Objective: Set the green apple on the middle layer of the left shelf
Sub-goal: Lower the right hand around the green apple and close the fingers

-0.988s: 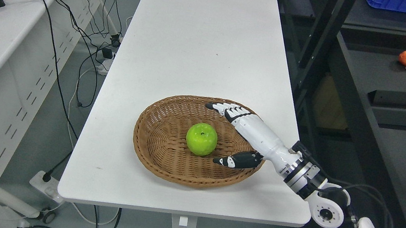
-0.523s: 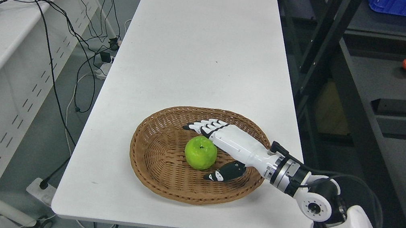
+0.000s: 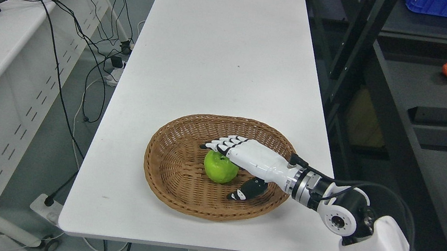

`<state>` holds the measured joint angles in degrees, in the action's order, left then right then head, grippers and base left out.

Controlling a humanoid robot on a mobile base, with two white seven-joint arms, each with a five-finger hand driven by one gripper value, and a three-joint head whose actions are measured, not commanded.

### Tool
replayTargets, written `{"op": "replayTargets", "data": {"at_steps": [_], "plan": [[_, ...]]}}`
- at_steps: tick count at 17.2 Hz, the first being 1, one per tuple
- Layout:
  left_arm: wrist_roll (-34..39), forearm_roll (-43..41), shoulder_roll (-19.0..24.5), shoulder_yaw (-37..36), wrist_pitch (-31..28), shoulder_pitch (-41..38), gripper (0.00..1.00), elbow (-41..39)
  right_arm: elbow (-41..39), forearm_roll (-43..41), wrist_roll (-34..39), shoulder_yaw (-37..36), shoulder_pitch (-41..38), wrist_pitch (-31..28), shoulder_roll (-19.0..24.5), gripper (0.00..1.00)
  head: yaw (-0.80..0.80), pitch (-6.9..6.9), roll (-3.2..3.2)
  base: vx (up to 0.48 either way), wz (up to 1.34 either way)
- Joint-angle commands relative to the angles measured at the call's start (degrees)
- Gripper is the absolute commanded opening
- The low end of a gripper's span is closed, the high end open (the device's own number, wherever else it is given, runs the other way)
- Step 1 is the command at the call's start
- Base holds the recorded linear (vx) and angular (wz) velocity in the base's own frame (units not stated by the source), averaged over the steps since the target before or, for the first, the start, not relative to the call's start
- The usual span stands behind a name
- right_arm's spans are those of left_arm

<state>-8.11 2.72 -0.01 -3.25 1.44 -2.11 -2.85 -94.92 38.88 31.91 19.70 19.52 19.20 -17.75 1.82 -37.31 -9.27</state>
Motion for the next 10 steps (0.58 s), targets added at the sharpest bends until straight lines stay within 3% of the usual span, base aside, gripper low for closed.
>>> {"op": "replayTargets", "data": {"at_steps": [1,10], "plan": [[0.0,0.0,1.0,0.0,0.0,0.0,1.0,0.0,5.2,0.5,-0.1,3.0,3.3,-1.9,-0.7,0.99,0.0,0.0,0.0,0.0,0.0],[0.0,0.0,1.0,0.0,0.0,0.0,1.0,0.0,6.5,1.0,0.0,5.6,3.2,-1.6,-0.9,0.99,0.0,0.0,0.0,0.0,0.0]]}}
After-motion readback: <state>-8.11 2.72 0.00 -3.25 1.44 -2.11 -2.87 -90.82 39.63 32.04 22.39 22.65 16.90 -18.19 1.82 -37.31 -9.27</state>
